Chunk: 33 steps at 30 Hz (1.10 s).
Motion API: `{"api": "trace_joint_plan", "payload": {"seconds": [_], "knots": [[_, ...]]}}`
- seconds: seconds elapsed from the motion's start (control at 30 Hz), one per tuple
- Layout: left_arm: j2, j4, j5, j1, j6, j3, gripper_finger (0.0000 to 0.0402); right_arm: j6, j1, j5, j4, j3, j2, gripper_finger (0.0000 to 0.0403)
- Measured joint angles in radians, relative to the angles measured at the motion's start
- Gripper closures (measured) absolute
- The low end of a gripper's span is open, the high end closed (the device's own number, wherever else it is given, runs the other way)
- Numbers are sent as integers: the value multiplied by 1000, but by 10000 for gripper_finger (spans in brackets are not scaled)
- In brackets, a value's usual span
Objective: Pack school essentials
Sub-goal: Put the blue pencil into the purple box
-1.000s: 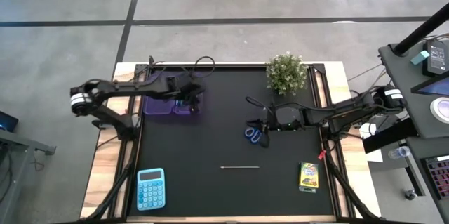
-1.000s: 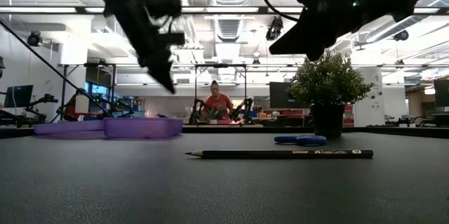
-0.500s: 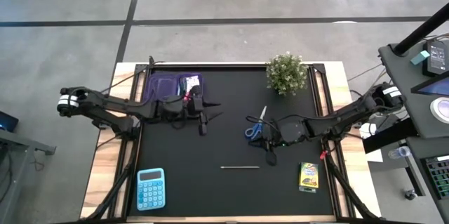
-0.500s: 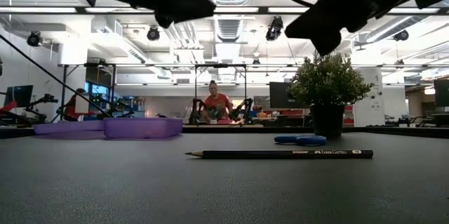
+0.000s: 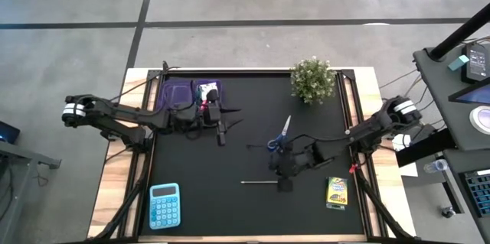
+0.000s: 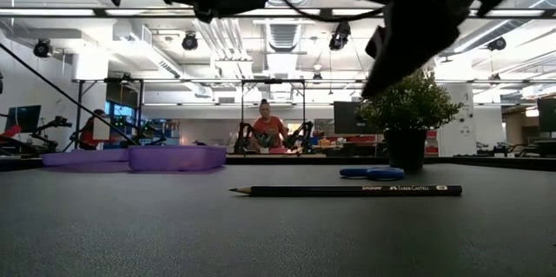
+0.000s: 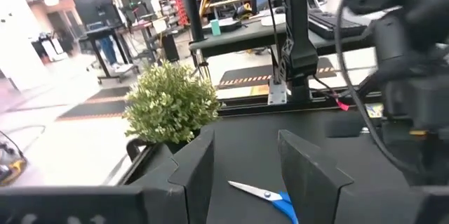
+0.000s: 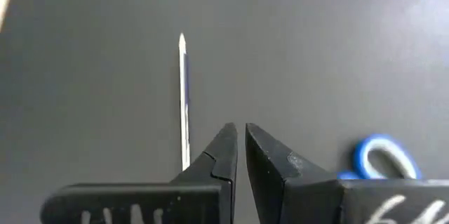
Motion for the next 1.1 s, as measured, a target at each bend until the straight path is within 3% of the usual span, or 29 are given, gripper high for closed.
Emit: {"api": "trace_joint_plan", "payload": {"seconds": [0.2,0.33,0.5,0.87,1.1], "knots": [[-11,-3,0,0,88,1,262,85,49,-3,-398,227,143,381],[-31,-5,0,0,115,0,262,127,71,-4,-515,331,216,381],[-71,-6,0,0,109,-4,262,135,76,-44,-521,414,269,364],[-123,-10,6,-17,8,-55,262,8,76,-42,-378,428,399,245],[-125,-8,12,-61,0,-55,262,-32,75,6,-302,419,440,237]]}}
